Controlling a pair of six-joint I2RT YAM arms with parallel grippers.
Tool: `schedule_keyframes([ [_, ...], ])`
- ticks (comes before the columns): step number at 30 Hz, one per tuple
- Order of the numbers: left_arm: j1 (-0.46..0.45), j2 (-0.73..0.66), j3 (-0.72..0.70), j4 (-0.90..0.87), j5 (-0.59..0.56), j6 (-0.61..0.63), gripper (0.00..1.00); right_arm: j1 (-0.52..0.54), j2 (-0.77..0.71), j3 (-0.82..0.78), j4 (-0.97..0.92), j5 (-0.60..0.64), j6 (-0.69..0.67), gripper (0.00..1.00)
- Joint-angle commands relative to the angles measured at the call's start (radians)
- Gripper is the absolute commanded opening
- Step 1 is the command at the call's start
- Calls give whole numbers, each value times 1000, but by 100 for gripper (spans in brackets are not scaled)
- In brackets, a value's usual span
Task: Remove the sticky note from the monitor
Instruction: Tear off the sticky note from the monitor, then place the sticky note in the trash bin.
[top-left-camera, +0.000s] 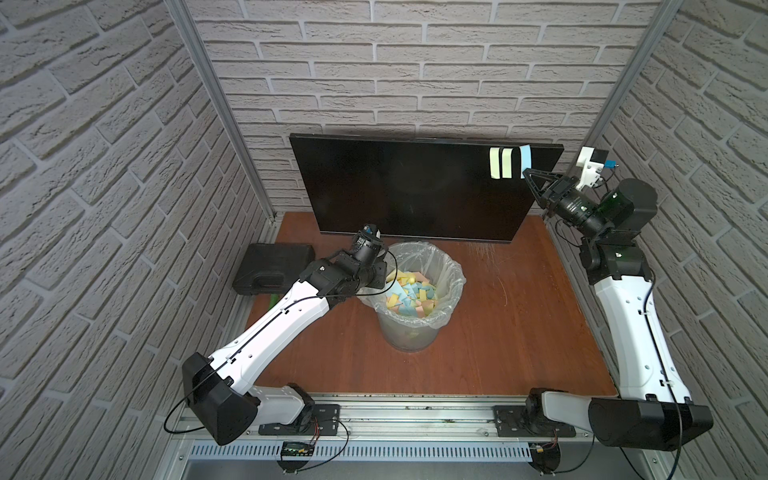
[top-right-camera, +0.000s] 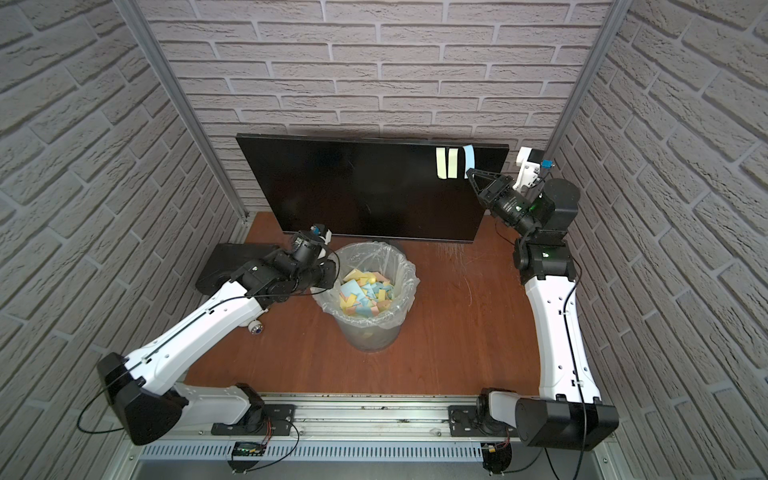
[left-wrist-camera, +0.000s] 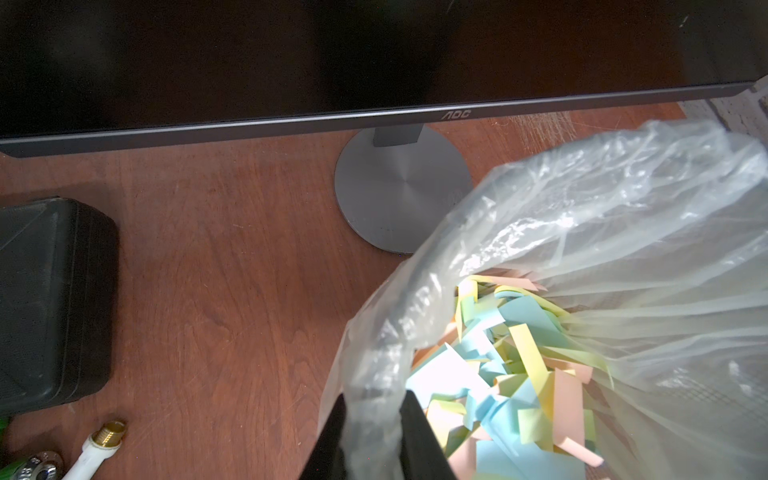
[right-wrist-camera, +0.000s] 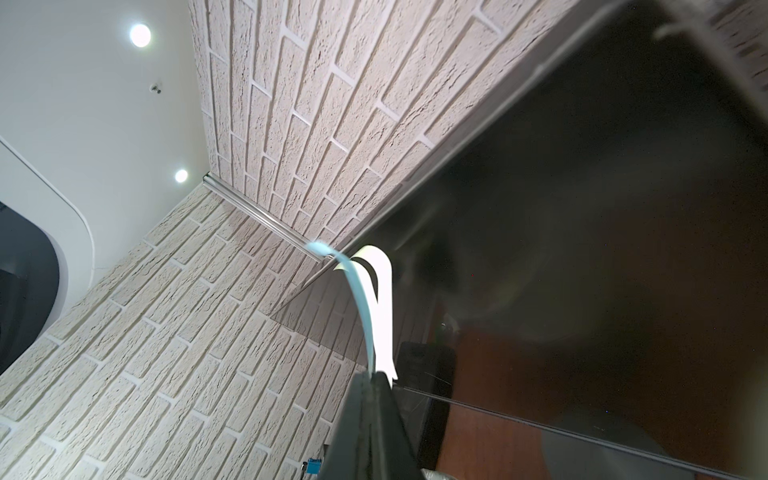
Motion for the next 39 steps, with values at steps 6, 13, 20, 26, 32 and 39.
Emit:
schedule_keyframes([
  [6,-5,11,-21,0,20,-9,22,6,-50,38,-6,1,-56,3],
  [13,-4,8,-21,0,23,-9,21,73,-94,27,-98,-7,-159,3],
  [20,-5,6,-16,-4,19,-6,21,288,-170,-63,-255,82,-372,3],
  [26,-5,6,-10,-13,17,-2,21,503,-201,-195,-358,184,-512,3],
  [32,-4,13,-7,-13,19,-2,21,679,-144,-225,-479,330,-638,3],
  [39,-4,17,3,-15,23,-3,21,802,-13,-177,-548,429,-708,3],
])
